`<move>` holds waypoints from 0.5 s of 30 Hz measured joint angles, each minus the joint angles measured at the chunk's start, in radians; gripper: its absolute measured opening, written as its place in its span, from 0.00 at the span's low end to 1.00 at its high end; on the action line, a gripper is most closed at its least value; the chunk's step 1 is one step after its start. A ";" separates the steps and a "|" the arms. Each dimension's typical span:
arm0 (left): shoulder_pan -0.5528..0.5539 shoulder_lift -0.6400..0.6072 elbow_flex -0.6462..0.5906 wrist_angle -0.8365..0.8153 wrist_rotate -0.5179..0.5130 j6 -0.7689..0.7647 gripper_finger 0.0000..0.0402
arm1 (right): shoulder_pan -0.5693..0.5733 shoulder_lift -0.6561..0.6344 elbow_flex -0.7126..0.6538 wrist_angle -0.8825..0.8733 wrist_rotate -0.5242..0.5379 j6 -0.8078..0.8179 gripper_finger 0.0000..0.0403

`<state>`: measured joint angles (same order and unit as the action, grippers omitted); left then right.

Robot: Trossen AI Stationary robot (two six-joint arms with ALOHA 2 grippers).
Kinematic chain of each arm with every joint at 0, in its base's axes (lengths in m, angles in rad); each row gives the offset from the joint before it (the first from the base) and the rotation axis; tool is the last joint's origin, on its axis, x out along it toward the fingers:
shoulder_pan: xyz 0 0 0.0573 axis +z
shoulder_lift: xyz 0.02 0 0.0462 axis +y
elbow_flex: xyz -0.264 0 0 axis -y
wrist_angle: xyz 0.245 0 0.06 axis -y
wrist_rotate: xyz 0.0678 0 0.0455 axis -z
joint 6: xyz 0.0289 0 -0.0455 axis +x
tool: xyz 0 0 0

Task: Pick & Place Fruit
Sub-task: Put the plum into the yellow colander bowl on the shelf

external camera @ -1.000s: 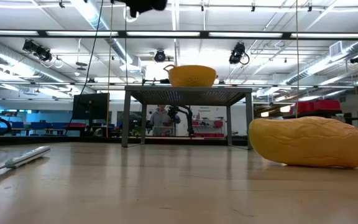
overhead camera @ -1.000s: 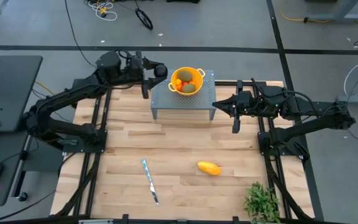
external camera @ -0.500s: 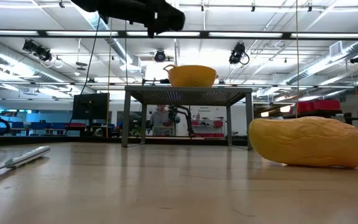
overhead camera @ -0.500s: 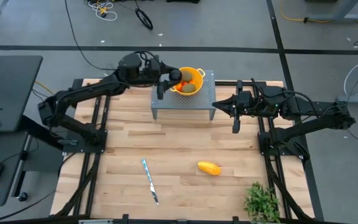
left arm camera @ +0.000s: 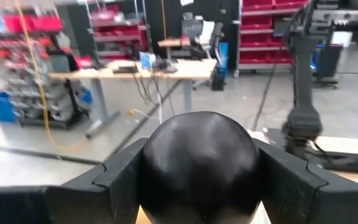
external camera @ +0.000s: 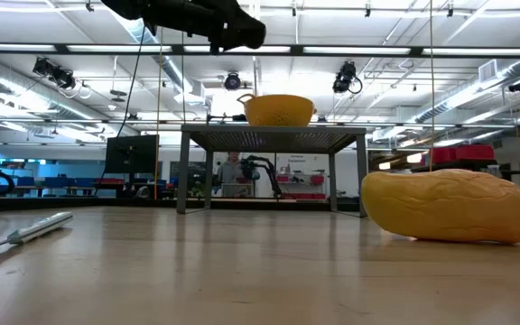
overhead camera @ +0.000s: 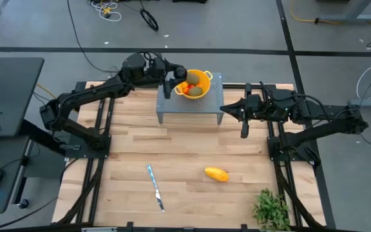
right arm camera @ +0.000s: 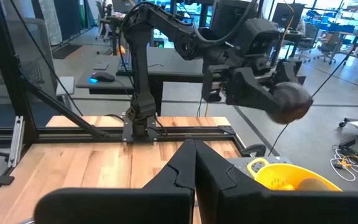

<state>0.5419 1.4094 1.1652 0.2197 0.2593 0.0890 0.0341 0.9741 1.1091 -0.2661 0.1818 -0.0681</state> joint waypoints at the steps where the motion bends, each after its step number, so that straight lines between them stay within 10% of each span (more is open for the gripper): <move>1: 0.000 0.000 0.000 0.023 -0.005 0.007 0.65 | 0.000 0.000 0.000 0.000 0.000 0.000 0.01; 15: 0.070 -0.001 0.092 0.065 0.022 -0.003 0.65 | 0.000 0.000 0.000 0.000 0.000 0.000 0.01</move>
<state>0.6120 1.4083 1.2571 0.2848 0.2811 0.0856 0.0341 0.9740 1.1091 -0.2661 0.1818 -0.0681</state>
